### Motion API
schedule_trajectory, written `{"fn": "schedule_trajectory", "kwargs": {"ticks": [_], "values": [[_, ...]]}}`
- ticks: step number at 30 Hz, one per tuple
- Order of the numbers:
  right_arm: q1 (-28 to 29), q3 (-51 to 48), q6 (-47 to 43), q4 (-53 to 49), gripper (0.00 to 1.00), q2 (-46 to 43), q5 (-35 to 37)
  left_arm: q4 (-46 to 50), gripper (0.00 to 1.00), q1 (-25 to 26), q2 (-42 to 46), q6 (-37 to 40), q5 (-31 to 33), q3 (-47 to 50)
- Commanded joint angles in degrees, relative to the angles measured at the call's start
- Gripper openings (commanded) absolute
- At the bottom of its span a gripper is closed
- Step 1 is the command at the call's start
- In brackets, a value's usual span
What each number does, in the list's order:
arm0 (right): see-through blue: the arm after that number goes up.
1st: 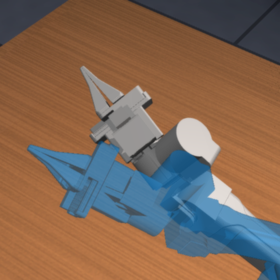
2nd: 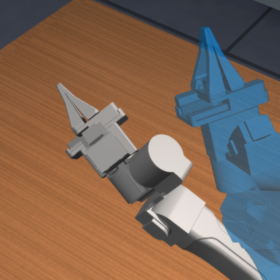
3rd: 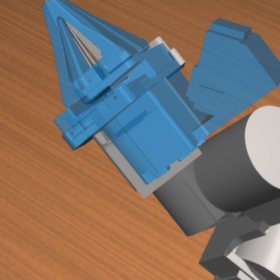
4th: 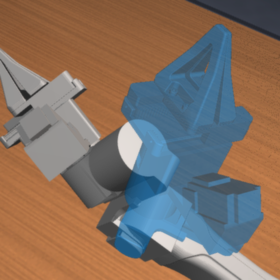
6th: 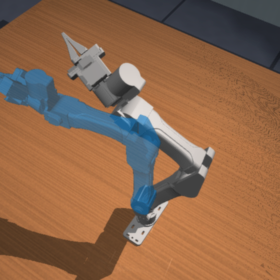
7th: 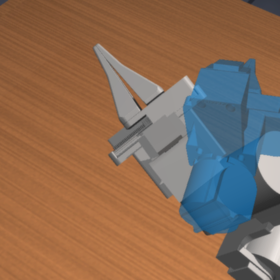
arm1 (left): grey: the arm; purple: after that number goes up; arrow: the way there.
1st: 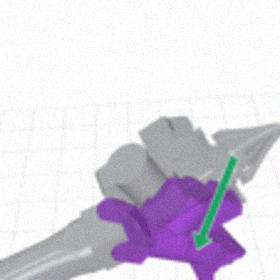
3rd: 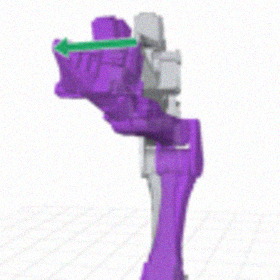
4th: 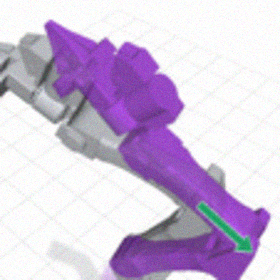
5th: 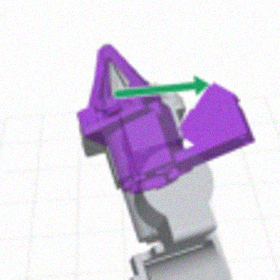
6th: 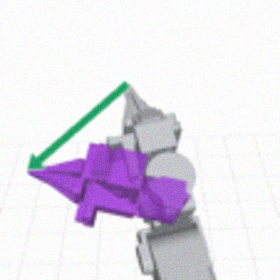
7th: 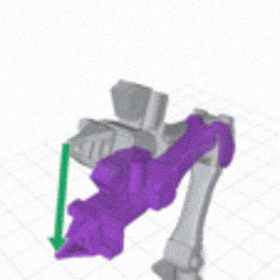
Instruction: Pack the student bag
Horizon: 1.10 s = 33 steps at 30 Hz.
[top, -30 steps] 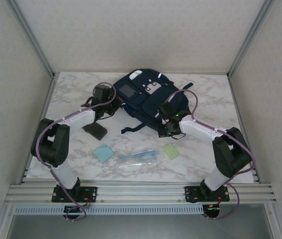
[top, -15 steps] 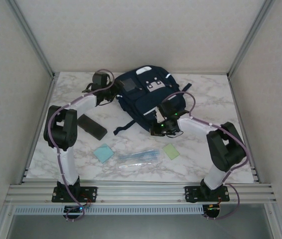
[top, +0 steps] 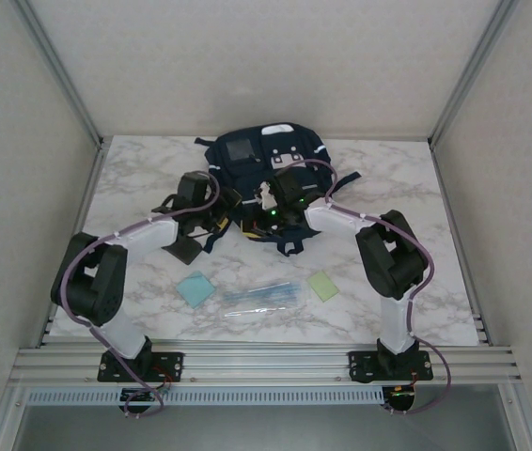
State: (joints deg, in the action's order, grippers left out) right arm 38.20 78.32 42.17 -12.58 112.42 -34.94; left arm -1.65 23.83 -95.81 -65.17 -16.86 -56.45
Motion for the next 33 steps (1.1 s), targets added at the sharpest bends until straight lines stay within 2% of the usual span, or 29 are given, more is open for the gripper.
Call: {"fn": "schedule_trajectory", "kwargs": {"ticks": [1, 3, 5, 6, 12, 20, 24, 26, 30, 33], "values": [[1.1, 1.6, 3.4, 3.6, 0.00, -0.7, -4.3, -3.2, 0.57, 1.5, -3.0, -3.5, 1.2, -0.5], [1.6, 1.4, 4.4, 2.4, 0.00, -0.9, -4.6, -5.0, 0.34, 2.2, -5.1, -4.7, 1.0, -0.4], [1.9, 1.5, 4.7, -1.1, 0.00, -1.1, -4.5, -5.5, 0.04, 2.3, -6.8, -4.8, 1.2, -0.7], [1.9, 1.8, 4.3, -3.8, 0.00, -1.2, -4.2, -5.4, 0.00, 2.3, -7.3, -4.3, 1.7, -0.7], [1.2, 5.1, -6.5, -32.1, 0.00, -2.6, 4.7, -4.6, 0.00, 2.3, -6.8, -1.0, 3.9, 0.2], [-5.8, 6.3, -18.6, -50.9, 0.00, -3.3, 14.4, 0.9, 0.00, 2.3, -3.7, 7.9, 4.5, -0.2], [-10.1, 9.0, -25.1, -57.2, 0.00, -3.7, 18.2, 4.2, 0.00, 2.0, -3.0, 11.8, 4.6, -1.0], [-12.4, 10.8, -27.4, -59.8, 0.00, -3.8, 22.7, 6.0, 0.00, 1.8, -2.6, 14.0, 4.8, -1.6], [-16.9, 13.5, -30.2, -60.5, 0.00, -3.4, 29.1, 9.9, 0.00, 1.1, -1.9, 17.8, 6.0, -3.2], [-17.9, 15.5, -31.3, -60.4, 0.00, -2.3, 35.5, 10.7, 0.00, -0.2, -2.2, 18.8, 6.2, -4.5]]}}
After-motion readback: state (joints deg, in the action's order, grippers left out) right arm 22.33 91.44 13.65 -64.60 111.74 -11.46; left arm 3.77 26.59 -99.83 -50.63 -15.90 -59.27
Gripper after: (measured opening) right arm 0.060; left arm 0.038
